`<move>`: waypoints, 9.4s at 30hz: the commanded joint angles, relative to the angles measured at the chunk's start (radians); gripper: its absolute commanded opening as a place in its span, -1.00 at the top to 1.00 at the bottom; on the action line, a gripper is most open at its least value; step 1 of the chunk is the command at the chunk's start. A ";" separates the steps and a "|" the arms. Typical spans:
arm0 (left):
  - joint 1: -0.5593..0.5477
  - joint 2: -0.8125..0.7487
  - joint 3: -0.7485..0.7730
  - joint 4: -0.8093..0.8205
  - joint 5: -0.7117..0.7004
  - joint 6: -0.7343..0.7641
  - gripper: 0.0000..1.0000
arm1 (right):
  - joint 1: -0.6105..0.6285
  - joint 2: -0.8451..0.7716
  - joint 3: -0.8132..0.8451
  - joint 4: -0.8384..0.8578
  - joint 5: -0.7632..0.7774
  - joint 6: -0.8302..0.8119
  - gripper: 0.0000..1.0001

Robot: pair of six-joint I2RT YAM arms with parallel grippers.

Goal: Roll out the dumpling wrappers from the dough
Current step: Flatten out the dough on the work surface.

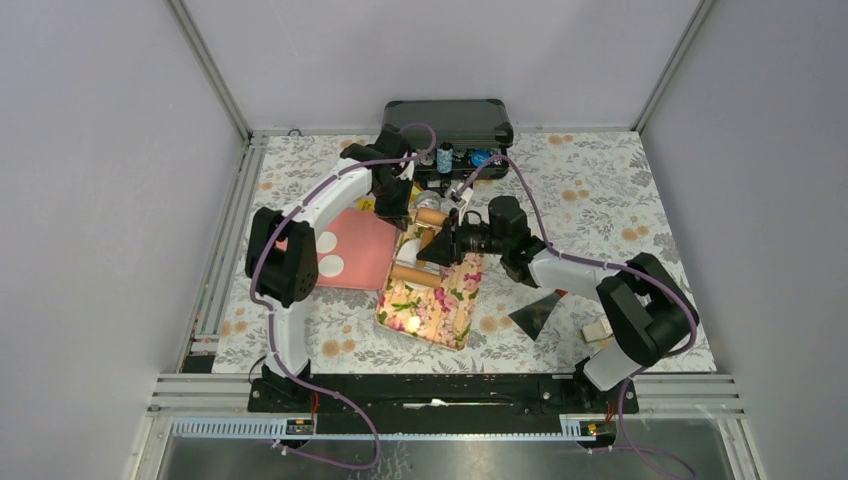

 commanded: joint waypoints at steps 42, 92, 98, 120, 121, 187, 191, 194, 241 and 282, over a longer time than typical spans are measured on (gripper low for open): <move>0.055 0.278 -0.033 0.164 0.169 0.055 1.00 | -0.058 0.286 0.063 -0.348 -0.259 -0.585 1.00; 0.064 0.265 -0.046 0.174 0.151 0.041 1.00 | -0.007 0.147 -0.128 -0.688 -0.470 -1.321 1.00; 0.065 0.261 -0.032 0.168 0.149 0.039 1.00 | -0.006 0.137 -0.102 -0.864 -0.483 -1.476 1.00; 0.067 0.270 -0.009 0.160 0.147 0.029 1.00 | -0.006 0.055 -0.141 -1.064 -0.429 -1.781 1.00; 0.067 0.269 -0.009 0.161 0.147 0.029 1.00 | -0.007 0.052 -0.140 -1.066 -0.426 -1.785 1.00; 0.053 0.248 -0.009 0.168 0.166 0.042 1.00 | 0.023 0.109 0.008 -0.182 -0.099 -0.570 1.00; 0.055 0.241 -0.012 0.166 0.163 0.043 1.00 | -0.009 0.119 0.002 -0.186 0.033 -0.595 1.00; 0.056 0.238 -0.012 0.166 0.163 0.043 1.00 | -0.045 0.113 0.000 -0.154 0.123 -0.564 1.00; 0.087 0.217 -0.053 0.216 0.223 0.025 1.00 | 0.006 0.075 -0.209 0.063 0.190 -0.127 1.00; 0.087 0.198 -0.060 0.210 0.220 0.035 1.00 | -0.206 0.239 -0.021 0.031 -0.118 -0.203 1.00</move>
